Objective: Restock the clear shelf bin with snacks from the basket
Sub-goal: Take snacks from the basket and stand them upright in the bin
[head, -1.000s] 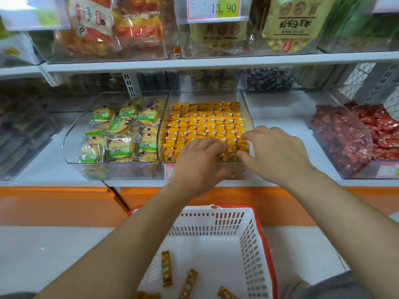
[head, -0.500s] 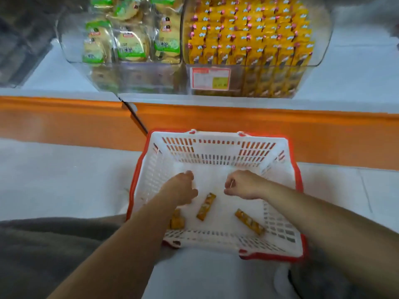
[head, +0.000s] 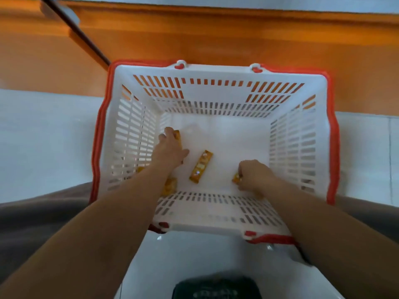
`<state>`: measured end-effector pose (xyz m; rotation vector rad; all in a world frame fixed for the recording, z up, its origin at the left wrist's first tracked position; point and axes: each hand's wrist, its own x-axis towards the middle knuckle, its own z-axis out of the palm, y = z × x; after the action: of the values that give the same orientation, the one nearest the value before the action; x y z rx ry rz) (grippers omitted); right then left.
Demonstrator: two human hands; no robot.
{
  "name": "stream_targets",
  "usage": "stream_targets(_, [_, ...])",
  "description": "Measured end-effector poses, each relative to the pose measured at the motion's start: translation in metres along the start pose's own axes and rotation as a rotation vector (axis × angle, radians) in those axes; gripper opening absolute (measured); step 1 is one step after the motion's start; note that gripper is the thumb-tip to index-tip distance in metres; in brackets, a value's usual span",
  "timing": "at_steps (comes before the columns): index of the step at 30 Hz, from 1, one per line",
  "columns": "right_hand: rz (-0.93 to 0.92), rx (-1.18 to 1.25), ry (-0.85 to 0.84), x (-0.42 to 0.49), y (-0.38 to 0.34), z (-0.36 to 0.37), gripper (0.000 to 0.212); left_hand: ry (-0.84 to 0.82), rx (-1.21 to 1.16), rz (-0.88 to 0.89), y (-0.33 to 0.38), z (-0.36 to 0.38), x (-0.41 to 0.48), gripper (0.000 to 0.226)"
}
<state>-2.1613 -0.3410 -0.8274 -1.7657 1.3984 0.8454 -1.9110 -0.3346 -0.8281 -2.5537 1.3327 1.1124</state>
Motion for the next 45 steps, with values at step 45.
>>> stream_targets(45, [-0.624, 0.397, -0.178, -0.014, -0.149, 0.006, 0.023, 0.113, -0.219, 0.114, -0.021, -0.085, -0.012, 0.076])
